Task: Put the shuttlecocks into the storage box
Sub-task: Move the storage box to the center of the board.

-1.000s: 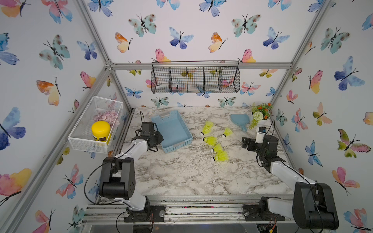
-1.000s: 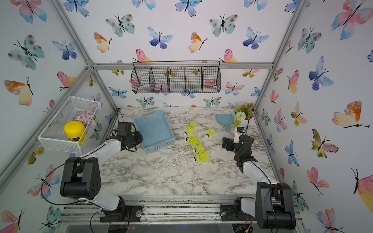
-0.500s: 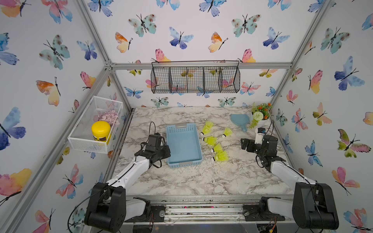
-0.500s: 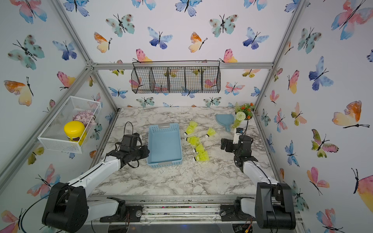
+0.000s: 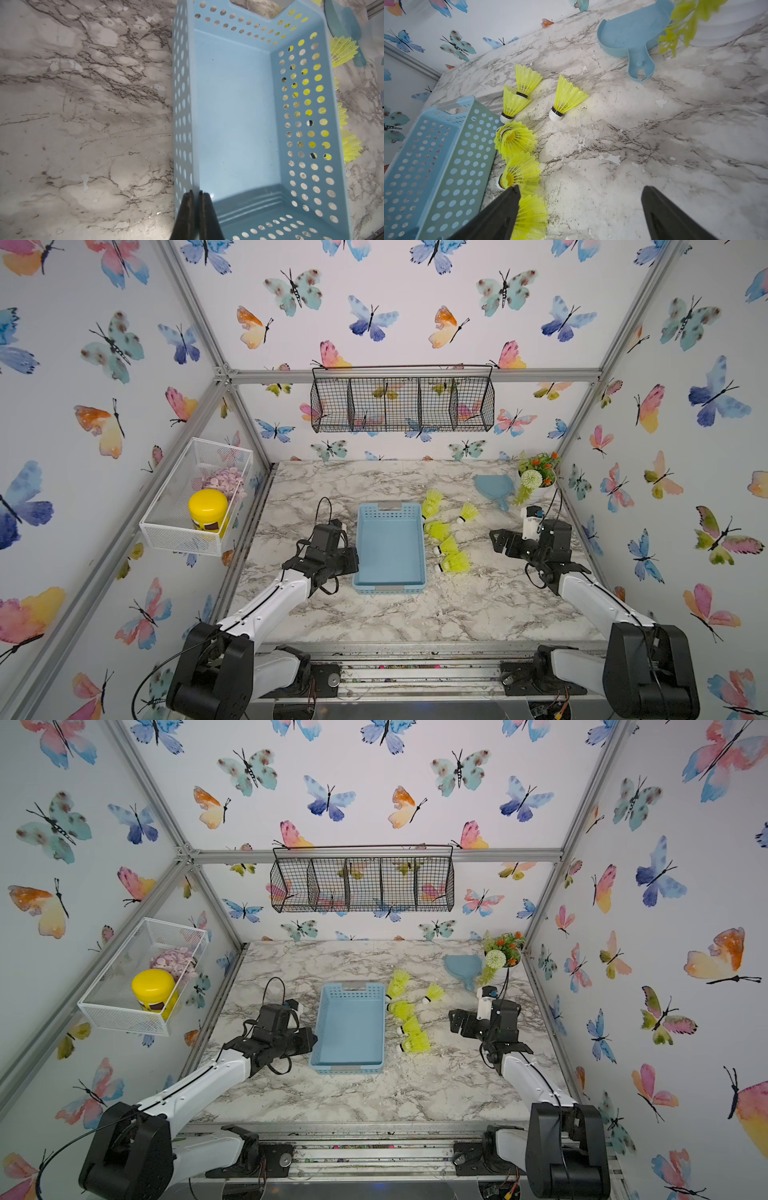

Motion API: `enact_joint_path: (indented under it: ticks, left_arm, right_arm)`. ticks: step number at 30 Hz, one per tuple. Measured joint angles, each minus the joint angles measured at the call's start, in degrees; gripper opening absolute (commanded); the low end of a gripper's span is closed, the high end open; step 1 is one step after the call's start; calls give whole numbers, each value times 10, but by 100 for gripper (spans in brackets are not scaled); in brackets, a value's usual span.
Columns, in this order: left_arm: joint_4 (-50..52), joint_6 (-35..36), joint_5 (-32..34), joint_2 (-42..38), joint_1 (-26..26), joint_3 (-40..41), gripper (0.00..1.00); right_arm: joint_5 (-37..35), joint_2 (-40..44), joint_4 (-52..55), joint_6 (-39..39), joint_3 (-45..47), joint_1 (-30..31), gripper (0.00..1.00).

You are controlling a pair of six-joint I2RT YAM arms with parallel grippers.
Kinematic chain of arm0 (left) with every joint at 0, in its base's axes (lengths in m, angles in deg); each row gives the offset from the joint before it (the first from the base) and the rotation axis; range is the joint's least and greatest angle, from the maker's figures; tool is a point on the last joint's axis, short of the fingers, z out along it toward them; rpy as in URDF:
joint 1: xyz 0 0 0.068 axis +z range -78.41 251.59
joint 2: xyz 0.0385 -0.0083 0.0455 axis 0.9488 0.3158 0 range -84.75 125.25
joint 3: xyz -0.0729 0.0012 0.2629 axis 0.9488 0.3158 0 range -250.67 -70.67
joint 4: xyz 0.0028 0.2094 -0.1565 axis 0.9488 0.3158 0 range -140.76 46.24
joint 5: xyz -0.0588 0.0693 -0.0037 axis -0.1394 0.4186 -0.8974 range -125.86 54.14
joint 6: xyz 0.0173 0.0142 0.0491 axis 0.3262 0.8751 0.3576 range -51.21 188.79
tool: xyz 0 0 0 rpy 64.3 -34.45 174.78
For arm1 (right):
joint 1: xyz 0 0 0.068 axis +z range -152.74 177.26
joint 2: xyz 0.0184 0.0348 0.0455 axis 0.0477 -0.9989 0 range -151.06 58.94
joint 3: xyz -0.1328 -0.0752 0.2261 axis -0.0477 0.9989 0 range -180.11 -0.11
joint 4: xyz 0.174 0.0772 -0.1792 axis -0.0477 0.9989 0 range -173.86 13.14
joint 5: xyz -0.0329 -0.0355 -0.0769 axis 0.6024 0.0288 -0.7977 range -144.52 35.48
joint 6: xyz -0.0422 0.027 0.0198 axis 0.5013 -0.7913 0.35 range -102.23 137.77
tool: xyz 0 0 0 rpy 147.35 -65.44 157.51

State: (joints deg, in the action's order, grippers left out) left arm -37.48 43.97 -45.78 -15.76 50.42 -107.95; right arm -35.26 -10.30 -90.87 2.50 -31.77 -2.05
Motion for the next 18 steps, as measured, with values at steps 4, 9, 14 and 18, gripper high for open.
enact_joint_path:
  ticks: [4,9,14,18]
  left_arm:
    - [-9,-10,-8,0,-5,5,2]
    - [-15,-30,-12,-17,-8,16,28]
    - [-10,-41,-5,-47,-10,17,42]
    - [12,-35,21,-63,-10,1,43]
  right_arm:
    - [13,14,17,0,1,0,98]
    - [38,17,23,2,1,0,98]
    - [70,3,23,1,1,0,98]
    - [78,-28,21,-17,0,0,99]
